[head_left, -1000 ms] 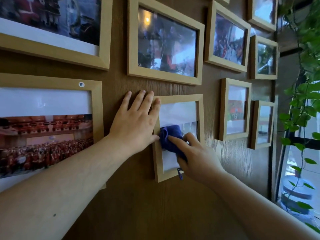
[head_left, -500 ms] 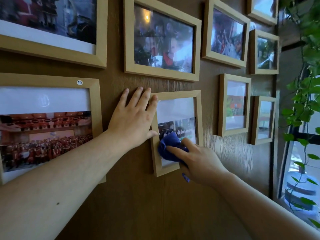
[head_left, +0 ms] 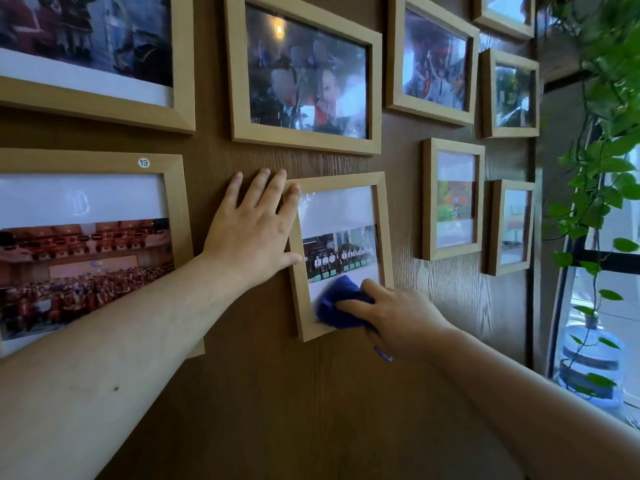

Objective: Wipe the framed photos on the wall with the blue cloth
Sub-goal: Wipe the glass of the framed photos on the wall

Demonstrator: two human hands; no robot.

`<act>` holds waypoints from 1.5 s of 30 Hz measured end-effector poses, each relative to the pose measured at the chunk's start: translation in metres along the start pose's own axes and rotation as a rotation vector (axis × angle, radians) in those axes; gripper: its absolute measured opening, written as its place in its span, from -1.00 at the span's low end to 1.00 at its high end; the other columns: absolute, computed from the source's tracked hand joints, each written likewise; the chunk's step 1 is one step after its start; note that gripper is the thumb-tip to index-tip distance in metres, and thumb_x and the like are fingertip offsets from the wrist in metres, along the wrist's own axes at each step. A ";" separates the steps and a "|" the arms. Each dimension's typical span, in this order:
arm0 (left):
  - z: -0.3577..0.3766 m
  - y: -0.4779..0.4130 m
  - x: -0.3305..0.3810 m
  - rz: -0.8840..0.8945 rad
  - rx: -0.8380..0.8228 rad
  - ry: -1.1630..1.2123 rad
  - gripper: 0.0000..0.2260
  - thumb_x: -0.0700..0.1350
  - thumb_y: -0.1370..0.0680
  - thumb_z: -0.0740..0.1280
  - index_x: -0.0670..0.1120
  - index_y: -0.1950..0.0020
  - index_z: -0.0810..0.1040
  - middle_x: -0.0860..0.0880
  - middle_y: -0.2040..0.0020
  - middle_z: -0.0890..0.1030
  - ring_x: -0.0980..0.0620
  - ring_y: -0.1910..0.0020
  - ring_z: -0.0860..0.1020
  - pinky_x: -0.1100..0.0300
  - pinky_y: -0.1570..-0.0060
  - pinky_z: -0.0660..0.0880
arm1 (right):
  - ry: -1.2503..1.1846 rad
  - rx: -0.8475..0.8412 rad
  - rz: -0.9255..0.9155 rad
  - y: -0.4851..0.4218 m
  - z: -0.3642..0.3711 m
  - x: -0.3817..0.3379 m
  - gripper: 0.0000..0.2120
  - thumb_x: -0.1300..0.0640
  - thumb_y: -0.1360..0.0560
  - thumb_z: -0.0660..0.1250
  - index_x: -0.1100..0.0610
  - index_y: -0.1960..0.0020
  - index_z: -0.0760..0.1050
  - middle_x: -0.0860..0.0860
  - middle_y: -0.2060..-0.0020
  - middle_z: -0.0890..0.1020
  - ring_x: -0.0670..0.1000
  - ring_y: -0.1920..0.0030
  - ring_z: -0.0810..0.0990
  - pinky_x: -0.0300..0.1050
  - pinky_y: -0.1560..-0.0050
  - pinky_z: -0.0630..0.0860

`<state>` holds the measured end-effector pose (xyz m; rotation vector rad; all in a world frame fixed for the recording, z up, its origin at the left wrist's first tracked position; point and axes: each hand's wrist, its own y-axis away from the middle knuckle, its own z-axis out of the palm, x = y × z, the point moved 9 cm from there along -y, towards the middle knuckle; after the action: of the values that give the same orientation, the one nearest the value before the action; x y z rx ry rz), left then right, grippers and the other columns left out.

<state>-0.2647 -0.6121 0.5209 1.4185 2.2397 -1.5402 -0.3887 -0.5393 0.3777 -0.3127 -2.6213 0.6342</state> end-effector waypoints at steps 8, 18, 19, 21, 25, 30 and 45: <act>-0.002 0.002 -0.001 -0.002 -0.034 0.011 -0.10 0.35 -0.43 0.25 -0.07 -0.55 -0.08 -0.18 -0.57 -0.01 -0.15 -0.54 -0.06 -0.17 -0.49 -0.05 | 0.024 0.115 0.169 0.025 -0.018 0.059 -0.52 0.03 -0.43 0.33 -0.10 -0.30 0.28 0.04 0.03 0.46 0.07 0.37 0.48 -0.08 0.46 0.41; -0.071 -0.012 -0.027 0.063 0.190 0.007 -0.33 0.24 -0.49 0.21 -0.17 -0.45 0.31 -0.23 -0.43 0.37 -0.18 -0.41 0.31 -0.14 -0.36 0.30 | -0.032 0.501 0.130 -0.016 -0.145 0.069 -0.58 0.04 -0.47 0.24 -0.06 -0.31 0.29 0.06 0.02 0.47 0.07 0.35 0.50 0.02 0.45 0.51; -0.079 -0.017 -0.034 0.054 0.216 -0.011 -0.35 0.23 -0.50 0.19 -0.18 -0.44 0.32 -0.23 -0.42 0.38 -0.18 -0.41 0.31 -0.15 -0.36 0.30 | -0.035 0.537 0.130 -0.025 -0.159 0.071 -0.57 0.05 -0.46 0.26 -0.06 -0.31 0.29 0.06 0.02 0.47 0.06 0.35 0.49 -0.01 0.46 0.49; -0.094 -0.026 -0.050 0.027 0.250 -0.052 -0.35 0.23 -0.50 0.18 -0.18 -0.44 0.33 -0.23 -0.41 0.39 -0.18 -0.41 0.31 -0.15 -0.36 0.29 | -0.040 0.611 0.138 -0.041 -0.189 0.074 -0.56 0.04 -0.46 0.28 -0.05 -0.33 0.30 0.06 -0.01 0.47 0.00 0.32 0.45 -0.11 0.42 0.40; -0.111 -0.046 -0.086 -0.054 0.248 -0.113 -0.31 0.28 -0.49 0.15 -0.18 -0.45 0.29 -0.22 -0.43 0.36 -0.19 -0.44 0.26 -0.20 -0.39 0.23 | -0.108 0.756 0.177 -0.073 -0.249 0.078 -0.55 -0.01 -0.49 0.25 -0.06 -0.37 0.29 0.03 -0.06 0.44 -0.05 0.26 0.39 -0.15 0.34 0.31; -0.107 -0.064 -0.106 -0.166 0.142 -0.203 -0.15 0.43 -0.44 0.00 -0.13 -0.53 0.06 -0.17 -0.55 0.11 -0.14 -0.52 0.03 -0.17 -0.47 0.03 | -0.182 0.806 0.214 -0.119 -0.297 0.064 -0.59 0.02 -0.52 0.20 -0.06 -0.34 0.23 0.08 -0.13 0.40 0.07 0.23 0.46 -0.11 0.35 0.28; -0.094 -0.075 -0.107 -0.171 0.152 -0.219 -0.07 0.48 -0.39 0.07 -0.12 -0.54 0.01 -0.15 -0.56 0.09 -0.14 -0.53 -0.02 -0.27 -0.45 -0.06 | 0.075 0.672 0.427 -0.139 -0.259 0.132 -0.50 0.02 -0.56 0.17 -0.12 -0.45 0.11 0.13 -0.20 0.36 0.11 0.22 0.43 -0.05 0.30 0.30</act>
<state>-0.2183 -0.6133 0.6753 1.0498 2.2007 -1.8540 -0.4053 -0.5207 0.6989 -0.6611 -2.1128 1.5465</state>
